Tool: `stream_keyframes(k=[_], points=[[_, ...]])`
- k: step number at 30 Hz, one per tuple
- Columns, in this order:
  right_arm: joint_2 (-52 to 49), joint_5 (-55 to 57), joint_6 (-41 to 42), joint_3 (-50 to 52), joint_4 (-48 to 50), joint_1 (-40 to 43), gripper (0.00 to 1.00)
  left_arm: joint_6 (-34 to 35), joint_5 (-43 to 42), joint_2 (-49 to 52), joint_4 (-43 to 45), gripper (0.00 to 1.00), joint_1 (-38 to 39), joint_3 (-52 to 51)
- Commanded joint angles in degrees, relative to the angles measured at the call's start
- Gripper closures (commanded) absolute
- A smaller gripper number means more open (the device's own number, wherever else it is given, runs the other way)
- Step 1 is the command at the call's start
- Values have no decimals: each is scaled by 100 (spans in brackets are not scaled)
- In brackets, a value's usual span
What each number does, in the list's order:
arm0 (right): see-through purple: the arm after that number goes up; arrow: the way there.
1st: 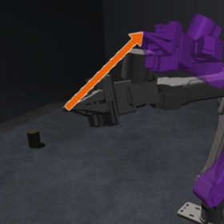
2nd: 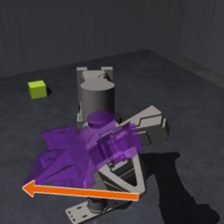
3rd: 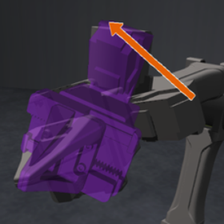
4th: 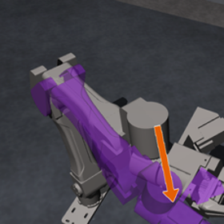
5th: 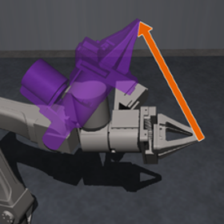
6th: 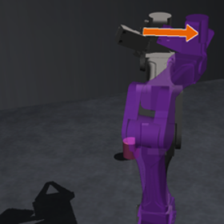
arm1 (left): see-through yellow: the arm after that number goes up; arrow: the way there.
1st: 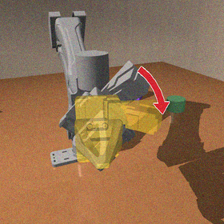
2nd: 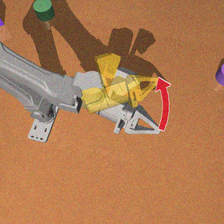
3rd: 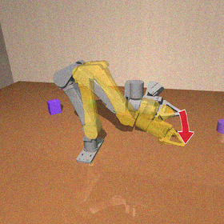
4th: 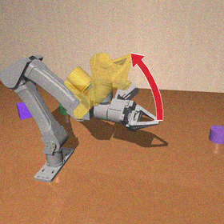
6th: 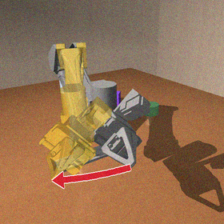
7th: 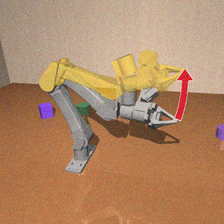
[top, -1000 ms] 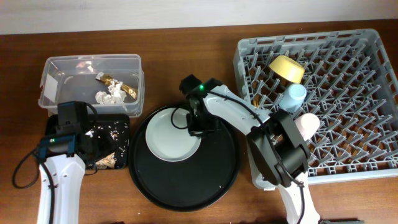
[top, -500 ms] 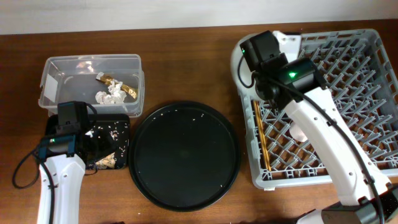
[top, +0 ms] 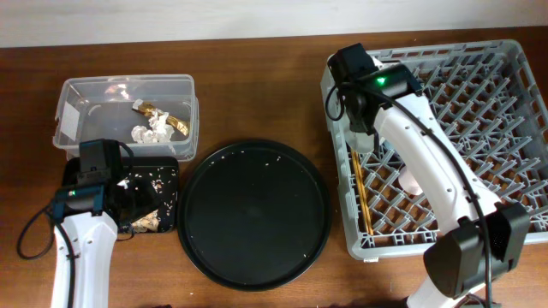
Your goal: Sort waste into correct bins and load items into the dishwasher rack
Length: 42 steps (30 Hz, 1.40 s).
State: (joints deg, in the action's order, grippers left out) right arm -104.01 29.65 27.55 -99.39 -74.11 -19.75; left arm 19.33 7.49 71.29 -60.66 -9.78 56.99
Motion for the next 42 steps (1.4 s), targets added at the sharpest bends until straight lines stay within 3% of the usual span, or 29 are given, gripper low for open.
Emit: stream_keyframes(k=[1, 7, 9, 10, 13, 16, 19, 24, 26, 31, 36, 42], points=[[-15, -1222, 37, -17, -72, -48, 77, 57, -22, -59, -7, 18, -31, 26], [938, -1770, -122, -70, -219, 415, 31, 52, -66, -59, 0, 18, 0, 28], [1272, -3237, -1403, -70, -201, 1029, 16, -17, -278, -59, 105, 18, 103, 28], [1300, -4336, -2297, -70, -363, 1495, 10, -444, -811, -59, 417, 18, 258, 28], [1191, -4476, -2437, -33, -826, 2127, 10, -625, -1119, -59, 710, 13, 656, 28], [1196, -3963, -2437, 133, -1237, 2315, 10, -920, -1117, -59, -120, 5, 861, 26], [1340, -3928, -2437, 369, -1257, 2315, 10, -1034, -1147, -79, -625, 6, 861, 26], [3075, -3932, -2411, 2433, 118, 2315, 9, -1303, -1268, -1150, -750, 6, 861, 11], [3998, -3926, -2417, 3182, 625, 2315, 1, -1303, -1268, -2020, -490, 5, 863, -57], [5364, -3755, -2415, 3698, 809, 2315, 1, -1255, -1268, -3700, -122, 1, 861, -446], [5359, -3755, -2415, 3698, 811, 2315, 1, -1257, -1266, -3814, -120, 1, 861, -446], [4642, -3755, -2415, 3698, 813, 2315, 1, -1257, -1266, -3814, -181, 1, 861, -446]])
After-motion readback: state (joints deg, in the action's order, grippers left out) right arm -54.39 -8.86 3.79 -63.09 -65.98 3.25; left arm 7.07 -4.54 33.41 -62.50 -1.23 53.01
